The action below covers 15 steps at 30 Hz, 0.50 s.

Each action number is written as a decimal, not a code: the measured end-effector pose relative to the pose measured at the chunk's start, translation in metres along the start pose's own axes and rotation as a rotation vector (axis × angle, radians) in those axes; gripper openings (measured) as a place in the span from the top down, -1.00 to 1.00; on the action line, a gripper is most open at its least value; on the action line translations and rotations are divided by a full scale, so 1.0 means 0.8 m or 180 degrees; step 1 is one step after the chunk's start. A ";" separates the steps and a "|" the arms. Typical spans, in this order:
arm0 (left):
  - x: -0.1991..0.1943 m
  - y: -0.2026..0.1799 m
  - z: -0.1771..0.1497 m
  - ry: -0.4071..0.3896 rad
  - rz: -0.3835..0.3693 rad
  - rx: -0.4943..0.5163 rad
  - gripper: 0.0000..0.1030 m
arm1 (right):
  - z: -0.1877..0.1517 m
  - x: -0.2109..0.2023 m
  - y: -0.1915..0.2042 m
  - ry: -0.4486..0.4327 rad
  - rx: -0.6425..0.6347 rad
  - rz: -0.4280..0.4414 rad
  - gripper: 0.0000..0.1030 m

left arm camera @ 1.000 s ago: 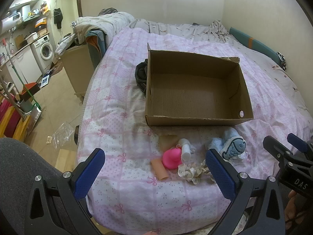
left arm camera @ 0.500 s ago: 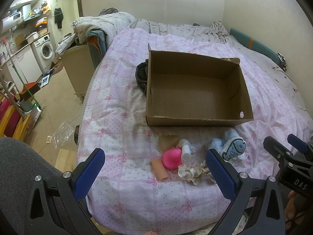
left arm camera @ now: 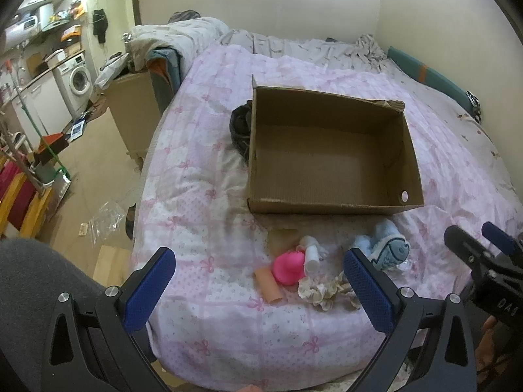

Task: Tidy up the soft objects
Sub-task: 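Grasp the tan tube with the left gripper while the right grasps the blue plush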

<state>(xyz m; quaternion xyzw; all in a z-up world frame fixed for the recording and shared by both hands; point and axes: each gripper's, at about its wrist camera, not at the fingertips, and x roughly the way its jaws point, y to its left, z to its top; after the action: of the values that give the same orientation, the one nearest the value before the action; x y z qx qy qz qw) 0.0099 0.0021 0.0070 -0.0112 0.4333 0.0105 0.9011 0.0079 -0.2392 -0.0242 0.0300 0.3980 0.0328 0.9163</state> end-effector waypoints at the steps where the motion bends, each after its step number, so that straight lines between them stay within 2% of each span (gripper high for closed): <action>1: 0.000 0.000 0.005 0.0019 -0.0018 -0.0011 -0.99 | 0.006 -0.001 0.000 0.0015 0.0010 0.0039 -1.00; 10: 0.014 0.010 0.050 0.0232 -0.0024 -0.0174 -0.99 | 0.052 -0.004 -0.008 0.0035 0.0081 0.0285 -1.00; 15: 0.040 0.011 0.066 0.0507 -0.0032 -0.0122 -0.99 | 0.068 0.013 -0.006 0.0238 -0.0061 0.0488 -1.00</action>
<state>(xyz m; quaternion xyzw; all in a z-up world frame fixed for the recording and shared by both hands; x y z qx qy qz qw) 0.0706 0.0127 0.0147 -0.0314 0.5032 0.0133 0.8635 0.0551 -0.2445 0.0049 0.0505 0.4281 0.1078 0.8959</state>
